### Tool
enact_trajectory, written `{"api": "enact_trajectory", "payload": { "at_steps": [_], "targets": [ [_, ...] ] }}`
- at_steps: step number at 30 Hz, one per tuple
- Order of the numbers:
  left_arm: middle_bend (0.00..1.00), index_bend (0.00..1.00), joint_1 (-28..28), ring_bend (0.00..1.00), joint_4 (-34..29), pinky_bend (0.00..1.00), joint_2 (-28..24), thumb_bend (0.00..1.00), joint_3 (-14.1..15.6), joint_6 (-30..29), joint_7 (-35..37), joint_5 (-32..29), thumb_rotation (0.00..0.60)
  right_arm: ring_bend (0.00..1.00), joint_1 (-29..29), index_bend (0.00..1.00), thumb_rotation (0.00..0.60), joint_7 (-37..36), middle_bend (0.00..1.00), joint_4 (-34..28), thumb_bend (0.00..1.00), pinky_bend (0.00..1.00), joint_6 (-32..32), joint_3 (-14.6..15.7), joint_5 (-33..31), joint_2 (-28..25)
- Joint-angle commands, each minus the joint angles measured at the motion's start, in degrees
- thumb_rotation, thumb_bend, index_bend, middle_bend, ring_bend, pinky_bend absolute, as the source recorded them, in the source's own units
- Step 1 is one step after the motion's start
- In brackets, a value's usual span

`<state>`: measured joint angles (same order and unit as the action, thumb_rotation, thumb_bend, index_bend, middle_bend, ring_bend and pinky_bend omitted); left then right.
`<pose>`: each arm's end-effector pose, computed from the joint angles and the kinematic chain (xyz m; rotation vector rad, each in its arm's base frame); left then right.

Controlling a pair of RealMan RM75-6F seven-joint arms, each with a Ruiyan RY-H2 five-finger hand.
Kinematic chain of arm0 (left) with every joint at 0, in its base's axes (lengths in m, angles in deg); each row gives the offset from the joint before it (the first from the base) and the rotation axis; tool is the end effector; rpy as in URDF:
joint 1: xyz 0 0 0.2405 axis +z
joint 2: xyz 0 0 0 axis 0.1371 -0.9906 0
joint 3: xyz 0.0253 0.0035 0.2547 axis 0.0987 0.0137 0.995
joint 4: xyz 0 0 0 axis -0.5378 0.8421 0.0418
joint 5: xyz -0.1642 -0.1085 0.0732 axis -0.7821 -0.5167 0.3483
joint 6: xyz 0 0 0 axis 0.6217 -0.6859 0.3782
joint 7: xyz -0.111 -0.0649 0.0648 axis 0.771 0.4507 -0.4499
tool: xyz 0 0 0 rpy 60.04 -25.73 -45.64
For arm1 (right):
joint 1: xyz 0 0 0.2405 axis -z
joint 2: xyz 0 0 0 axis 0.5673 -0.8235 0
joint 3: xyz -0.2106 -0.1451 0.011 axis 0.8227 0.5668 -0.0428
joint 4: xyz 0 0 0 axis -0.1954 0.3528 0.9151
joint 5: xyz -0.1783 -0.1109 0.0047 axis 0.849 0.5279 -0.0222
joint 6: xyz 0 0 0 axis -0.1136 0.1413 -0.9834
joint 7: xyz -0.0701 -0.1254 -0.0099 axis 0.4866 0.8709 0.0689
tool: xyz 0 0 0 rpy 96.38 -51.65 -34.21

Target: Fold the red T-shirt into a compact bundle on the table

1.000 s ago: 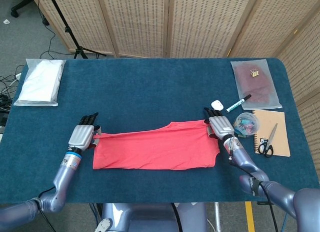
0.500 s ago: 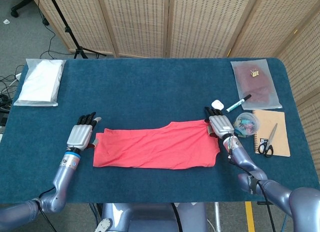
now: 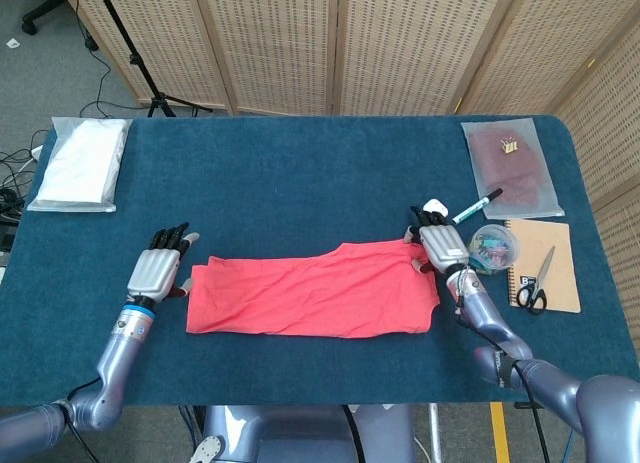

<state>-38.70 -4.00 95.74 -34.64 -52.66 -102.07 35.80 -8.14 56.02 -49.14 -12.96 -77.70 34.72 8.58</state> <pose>-0.2371 0.3205 -0.0030 -1.6009 -1.0941 -0.8170 -0.2426 -0.4057 -0.0151 1.6933 -1.1352 0.8042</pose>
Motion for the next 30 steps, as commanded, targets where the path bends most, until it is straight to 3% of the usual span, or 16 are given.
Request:
{"api": "enact_trajectory", "payload": {
  "at_steps": [1, 4, 8, 16, 22, 30],
  "targets": [
    [0.00, 0.00, 0.23, 0.00, -0.59, 0.00, -0.76, 0.32, -0.27, -0.44, 0.23, -0.05, 0.600, 0.00, 1.01, 0.00, 0.600, 1.45, 0.00, 0.91, 0.00, 0.00, -4.70, -1.21, 0.14, 1.23],
    [0.00, 0.00, 0.28, 0.00, -1.07, 0.00, -1.84, 0.32, -0.37, -0.56, 0.58, 0.29, 0.600, 0.00, 1.94, 0.00, 0.600, 1.46, 0.00, -0.49, 0.00, 0.00, -7.80, -1.76, 0.57, 0.60],
    [0.00, 0.00, -0.08, 0.00, -1.12, 0.00, -4.08, 0.32, 0.14, -0.02, 2.51, 3.25, 0.600, 0.00, 4.66, 0.00, 0.600, 0.69, 0.00, -7.29, 0.00, 0.00, -11.69, -1.31, 2.00, -3.90],
    [0.00, 0.00, -2.44, 0.00, 3.47, 0.00, -7.32, 0.33, 3.75, 4.88, 11.18, 12.98, 0.600, 0.00, 13.07, 0.00, 0.600, 1.23, 0.00, -24.74, 0.00, 0.00, -20.20, 3.17, 6.59, -17.93],
    [0.00, 0.10, -5.02, 0.00, 11.12, 0.00, -5.53, 0.35, 7.09, 6.51, 19.60, 21.49, 0.600, 0.00, 20.84, 0.00, 0.600, 0.50, 0.00, -34.36, 0.00, 0.00, -28.22, 5.72, 6.91, -24.87],
    [0.00, 0.20, -7.87, 0.00, 20.07, 0.00, -3.69, 0.37, 11.86, 5.52, 28.85, 30.60, 0.600, 0.00, 24.63, 0.00, 0.600, 0.40, 0.00, -37.74, 0.00, 0.00, -31.93, 5.96, 6.56, -27.11]
  ]
}}
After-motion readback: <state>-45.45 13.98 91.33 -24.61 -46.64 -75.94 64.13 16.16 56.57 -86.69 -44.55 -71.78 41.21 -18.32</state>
